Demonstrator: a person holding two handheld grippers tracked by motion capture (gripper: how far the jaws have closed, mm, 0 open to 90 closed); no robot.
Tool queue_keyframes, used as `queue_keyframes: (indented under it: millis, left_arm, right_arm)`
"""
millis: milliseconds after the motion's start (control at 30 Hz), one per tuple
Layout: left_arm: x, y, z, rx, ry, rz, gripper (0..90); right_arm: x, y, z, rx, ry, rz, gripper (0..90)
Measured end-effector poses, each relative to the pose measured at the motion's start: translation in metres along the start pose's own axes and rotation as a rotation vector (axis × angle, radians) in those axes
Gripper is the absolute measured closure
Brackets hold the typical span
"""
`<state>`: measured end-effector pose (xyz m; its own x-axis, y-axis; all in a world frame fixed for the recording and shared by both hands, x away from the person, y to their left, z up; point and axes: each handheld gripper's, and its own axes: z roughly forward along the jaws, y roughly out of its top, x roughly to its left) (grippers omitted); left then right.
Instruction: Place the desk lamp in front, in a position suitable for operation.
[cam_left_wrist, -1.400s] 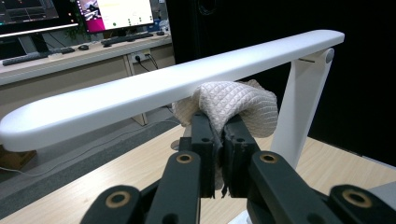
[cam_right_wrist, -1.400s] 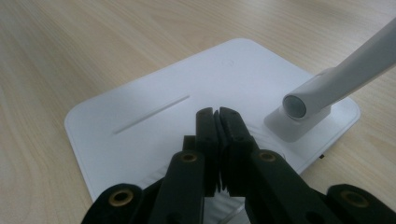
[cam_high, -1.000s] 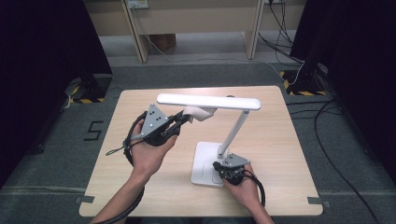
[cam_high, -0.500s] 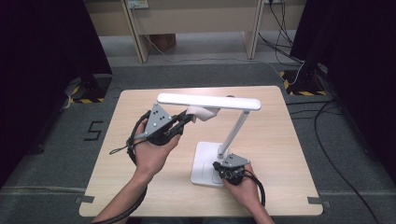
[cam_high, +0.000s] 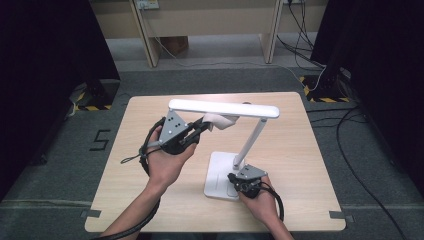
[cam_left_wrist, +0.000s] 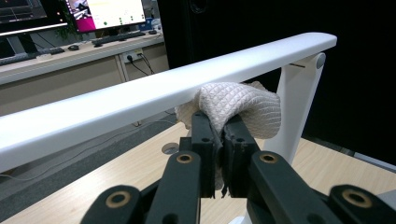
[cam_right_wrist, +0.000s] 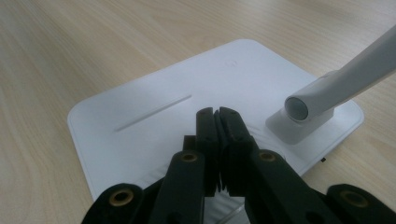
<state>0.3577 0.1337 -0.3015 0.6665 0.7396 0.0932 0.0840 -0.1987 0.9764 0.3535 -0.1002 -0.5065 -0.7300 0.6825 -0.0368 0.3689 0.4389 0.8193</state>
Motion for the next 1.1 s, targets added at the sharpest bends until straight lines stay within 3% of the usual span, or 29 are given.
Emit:
queue_keyframes:
  millis: [1100]
  left_arm:
    - [-0.014, 0.005, 0.014, 0.001, -0.03, 0.001, 85.0]
  right_arm:
    - [0.0, 0.0, 0.0, -0.004, -0.005, 0.004, 87.9]
